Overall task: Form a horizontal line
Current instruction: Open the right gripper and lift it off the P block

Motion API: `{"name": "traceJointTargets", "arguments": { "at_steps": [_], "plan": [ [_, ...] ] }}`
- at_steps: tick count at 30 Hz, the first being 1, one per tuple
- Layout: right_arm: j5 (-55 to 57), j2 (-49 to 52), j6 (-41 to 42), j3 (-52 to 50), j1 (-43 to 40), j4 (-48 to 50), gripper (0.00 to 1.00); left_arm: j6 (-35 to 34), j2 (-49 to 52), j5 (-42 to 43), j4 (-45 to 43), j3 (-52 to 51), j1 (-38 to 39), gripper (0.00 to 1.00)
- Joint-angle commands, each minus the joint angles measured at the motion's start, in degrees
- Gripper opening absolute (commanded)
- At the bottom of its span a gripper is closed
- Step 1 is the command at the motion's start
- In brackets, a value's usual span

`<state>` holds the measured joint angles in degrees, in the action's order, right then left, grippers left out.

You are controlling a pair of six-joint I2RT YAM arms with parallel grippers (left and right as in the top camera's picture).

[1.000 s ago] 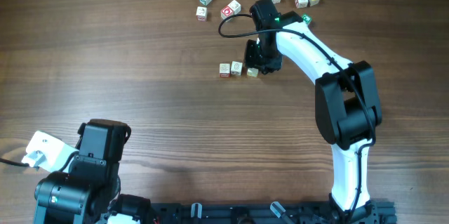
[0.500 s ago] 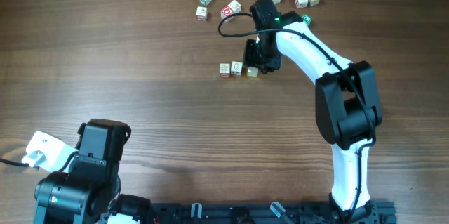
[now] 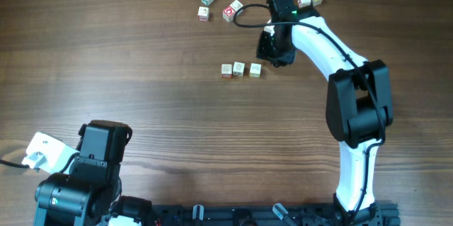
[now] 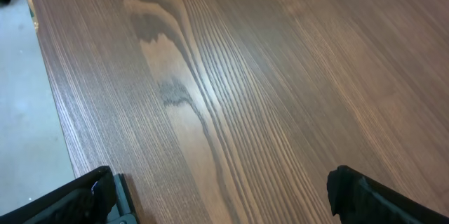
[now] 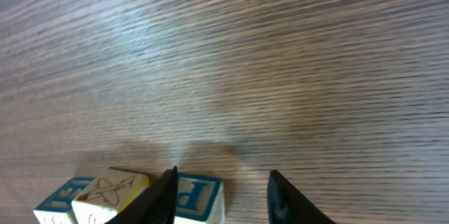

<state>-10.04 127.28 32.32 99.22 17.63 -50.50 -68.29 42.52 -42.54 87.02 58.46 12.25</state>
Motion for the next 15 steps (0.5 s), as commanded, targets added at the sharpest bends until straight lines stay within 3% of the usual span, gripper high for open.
{"name": "traceJointTargets", "arguments": {
  "at_steps": [1, 5, 15],
  "plan": [
    [1.2, 0.3, 3.3, 1.3, -0.6, -1.2, 0.31, -1.2, -0.2, -0.3, 0.0, -0.1, -0.5, 1.0],
    [3.0, 0.3, 5.3, 1.3, -0.5, -4.3, 0.2, -1.2, -0.2, -0.3, 0.0, -0.1, -0.5, 1.0],
    [4.1, 0.3, 5.2, -1.8, 1.2, -4.3, 0.19, -1.2, -0.2, -0.3, 0.0, -0.1, -0.5, 1.0]
  ]
}}
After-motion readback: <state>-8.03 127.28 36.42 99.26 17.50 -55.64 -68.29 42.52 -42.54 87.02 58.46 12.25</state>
